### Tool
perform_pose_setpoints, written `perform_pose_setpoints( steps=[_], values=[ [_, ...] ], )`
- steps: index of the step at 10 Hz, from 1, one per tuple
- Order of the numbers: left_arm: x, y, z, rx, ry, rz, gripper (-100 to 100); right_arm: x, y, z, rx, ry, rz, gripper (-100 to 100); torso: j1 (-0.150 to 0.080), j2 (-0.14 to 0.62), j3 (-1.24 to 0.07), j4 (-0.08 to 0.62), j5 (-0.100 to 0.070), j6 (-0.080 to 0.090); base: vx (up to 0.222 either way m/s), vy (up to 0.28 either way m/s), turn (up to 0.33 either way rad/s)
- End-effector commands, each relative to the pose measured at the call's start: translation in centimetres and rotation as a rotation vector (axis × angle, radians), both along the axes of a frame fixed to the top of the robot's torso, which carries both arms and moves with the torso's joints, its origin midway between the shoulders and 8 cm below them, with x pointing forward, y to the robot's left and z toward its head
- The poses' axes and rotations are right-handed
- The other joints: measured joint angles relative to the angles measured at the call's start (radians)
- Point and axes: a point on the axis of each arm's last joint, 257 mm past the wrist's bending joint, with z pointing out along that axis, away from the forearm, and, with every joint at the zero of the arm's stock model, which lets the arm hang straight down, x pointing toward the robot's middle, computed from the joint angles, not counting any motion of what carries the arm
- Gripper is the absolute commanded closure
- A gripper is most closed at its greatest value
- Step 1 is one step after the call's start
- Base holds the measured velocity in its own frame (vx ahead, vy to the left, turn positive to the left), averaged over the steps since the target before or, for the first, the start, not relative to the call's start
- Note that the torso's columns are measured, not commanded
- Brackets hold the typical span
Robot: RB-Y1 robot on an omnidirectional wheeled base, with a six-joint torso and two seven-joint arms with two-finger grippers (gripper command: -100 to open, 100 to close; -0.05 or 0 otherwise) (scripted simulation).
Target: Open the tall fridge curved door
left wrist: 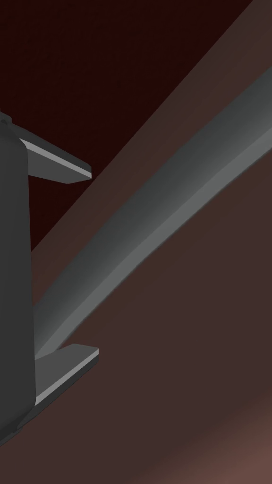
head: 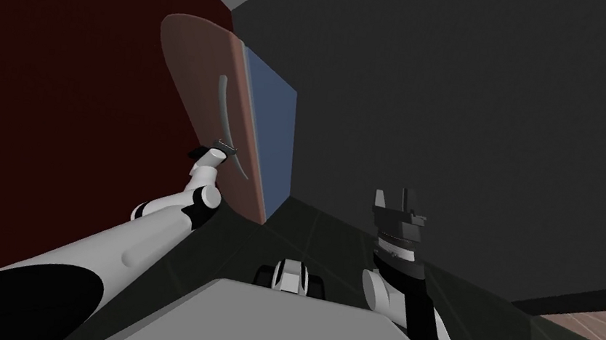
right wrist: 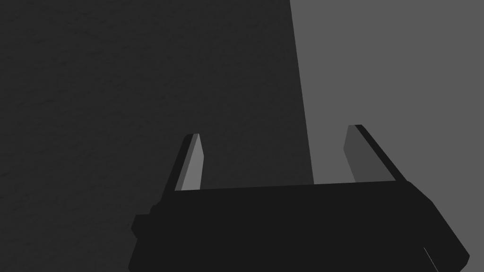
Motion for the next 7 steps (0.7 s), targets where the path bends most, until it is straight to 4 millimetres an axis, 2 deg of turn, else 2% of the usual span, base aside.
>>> perform_pose_setpoints(
  steps=[1,3,4,7],
  values=[
    [-0.3,1.3,0.1,0.003,0.004,0.041,-100,0.0,0.0,0.0,0.0,0.0,0.0,0,0.0,0.001,0.0,0.0,0.0,0.001,-0.062,0.054,-0.113],
    [-1.1,3.3,0.9,-0.003,-0.014,0.101,-100,0.0,0.0,0.0,0.0,0.0,0.0,0,0.002,0.0,-0.001,0.0,0.0,0.001,-0.081,0.071,-0.235],
    [-0.9,3.2,0.3,0.004,0.005,0.101,-100,0.0,0.0,0.0,0.0,0.0,0.0,0,0.003,0.0,0.0,0.0,0.001,0.001,-0.089,0.066,-0.15],
    [-1.5,4.6,0.5,0.002,0.001,0.15,-100,0.0,0.0,0.0,0.0,0.0,0.0,0,0.0,0.0,0.0,0.0,0.0,0.0,-0.081,0.059,-0.167]
  ],
)
